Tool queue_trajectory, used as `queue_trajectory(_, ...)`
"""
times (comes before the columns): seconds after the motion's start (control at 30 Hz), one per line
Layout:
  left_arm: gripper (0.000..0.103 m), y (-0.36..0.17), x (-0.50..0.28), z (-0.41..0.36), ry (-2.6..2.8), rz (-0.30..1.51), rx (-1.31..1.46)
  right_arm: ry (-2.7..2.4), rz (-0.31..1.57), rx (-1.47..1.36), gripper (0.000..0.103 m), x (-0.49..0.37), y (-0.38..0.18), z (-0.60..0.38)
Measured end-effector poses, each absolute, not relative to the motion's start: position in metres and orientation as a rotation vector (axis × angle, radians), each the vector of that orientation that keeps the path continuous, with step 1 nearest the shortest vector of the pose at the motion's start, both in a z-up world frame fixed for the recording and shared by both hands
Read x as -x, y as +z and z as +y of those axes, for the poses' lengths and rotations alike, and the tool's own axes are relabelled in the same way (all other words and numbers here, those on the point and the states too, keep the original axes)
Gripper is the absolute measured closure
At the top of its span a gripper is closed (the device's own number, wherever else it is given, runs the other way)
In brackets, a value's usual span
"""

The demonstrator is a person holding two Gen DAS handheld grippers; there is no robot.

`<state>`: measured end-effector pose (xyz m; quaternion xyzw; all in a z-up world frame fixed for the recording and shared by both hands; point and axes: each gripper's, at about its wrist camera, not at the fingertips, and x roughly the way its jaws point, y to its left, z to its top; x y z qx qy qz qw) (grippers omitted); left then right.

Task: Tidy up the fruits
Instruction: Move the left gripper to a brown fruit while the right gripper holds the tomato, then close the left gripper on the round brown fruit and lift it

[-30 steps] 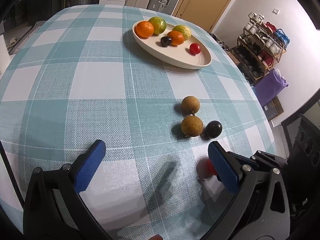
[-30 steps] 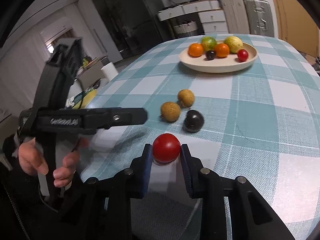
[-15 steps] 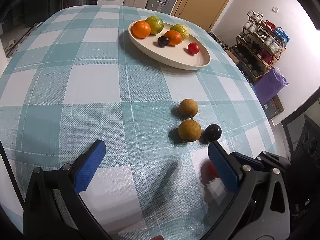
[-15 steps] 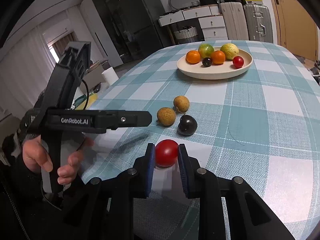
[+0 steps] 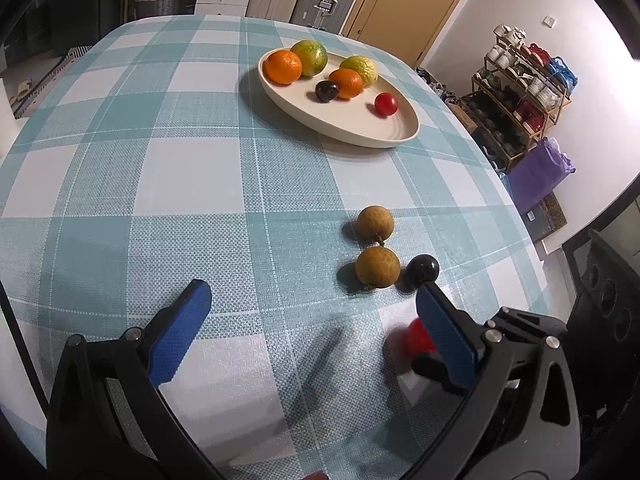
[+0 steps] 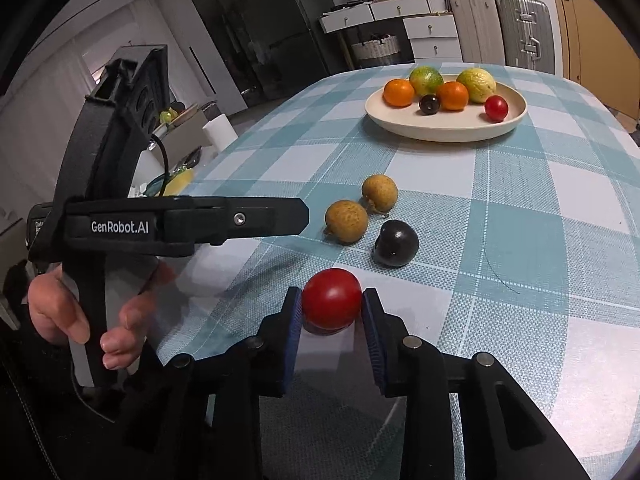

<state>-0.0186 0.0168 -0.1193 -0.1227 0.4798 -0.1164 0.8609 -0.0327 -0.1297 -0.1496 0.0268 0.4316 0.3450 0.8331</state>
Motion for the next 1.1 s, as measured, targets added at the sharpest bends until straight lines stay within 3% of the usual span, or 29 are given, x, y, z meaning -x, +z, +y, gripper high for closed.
queue_trajectory(0.57, 0.004, -0.110, 0.014, -0.009, -0.242, 0.951, 0.103, 0.674, 0.868, -0.103, 0.074, 0.028, -0.136, -0.163)
queue_trajectory(0.63, 0.012, -0.110, 0.013, -0.012, -0.264, 0.945, 0.105, 0.671, 0.863, -0.105, 0.074, 0.028, -0.135, -0.165)
queue_trajectory(0.87, 0.027, -0.112, 0.013, -0.022, -0.307, 0.937, 0.067, 0.661, 0.857, -0.133, 0.073, 0.025, -0.135, -0.174)
queue_trajectory(0.97, 0.040, -0.114, 0.011, -0.026, -0.324, 0.946, 0.061, 0.664, 0.850, -0.131, 0.073, 0.025, -0.134, -0.174)
queue_trajectory(1.03, 0.057, -0.116, 0.011, -0.028, -0.336, 0.949, 0.059, 0.668, 0.844, -0.134, 0.073, 0.025, -0.133, -0.174)
queue_trajectory(1.1, 0.064, -0.118, 0.009, -0.031, -0.352, 0.952, 0.061, 0.669, 0.845, -0.138, 0.073, 0.024, -0.133, -0.175)
